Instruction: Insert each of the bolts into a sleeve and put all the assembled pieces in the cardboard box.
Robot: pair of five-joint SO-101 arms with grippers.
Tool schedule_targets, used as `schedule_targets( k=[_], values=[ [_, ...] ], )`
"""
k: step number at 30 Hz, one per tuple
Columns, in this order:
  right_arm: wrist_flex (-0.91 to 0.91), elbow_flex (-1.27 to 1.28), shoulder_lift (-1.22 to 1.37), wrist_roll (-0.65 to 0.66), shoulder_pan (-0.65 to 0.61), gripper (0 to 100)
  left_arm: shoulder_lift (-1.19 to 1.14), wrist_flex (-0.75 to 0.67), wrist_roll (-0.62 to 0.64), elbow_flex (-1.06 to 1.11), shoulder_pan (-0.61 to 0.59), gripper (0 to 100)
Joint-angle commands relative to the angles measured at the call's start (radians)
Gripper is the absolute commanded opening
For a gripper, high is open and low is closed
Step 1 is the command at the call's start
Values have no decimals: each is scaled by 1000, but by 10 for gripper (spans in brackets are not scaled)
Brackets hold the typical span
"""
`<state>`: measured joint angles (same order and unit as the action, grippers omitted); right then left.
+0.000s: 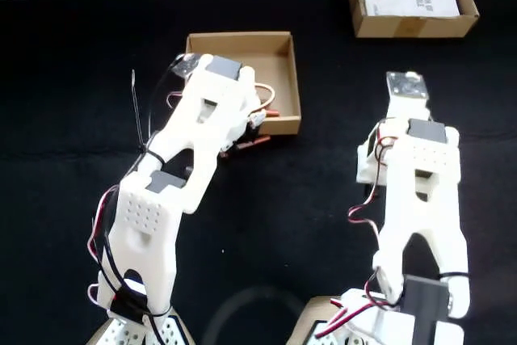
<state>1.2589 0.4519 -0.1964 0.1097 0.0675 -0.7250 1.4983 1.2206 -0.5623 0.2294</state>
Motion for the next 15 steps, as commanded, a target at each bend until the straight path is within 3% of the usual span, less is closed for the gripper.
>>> schedule_targets(
  k=[1, 10, 15],
  values=[
    [-2, -51, 10, 23, 18, 7, -5, -38, 5, -25, -48, 147],
    [-2, -88, 19, 26, 15, 7, -99, -35, 17, -62, -50, 147],
    [27, -84, 19, 77, 16, 7, -117, -29, 114, -67, -62, 147]
  ],
)
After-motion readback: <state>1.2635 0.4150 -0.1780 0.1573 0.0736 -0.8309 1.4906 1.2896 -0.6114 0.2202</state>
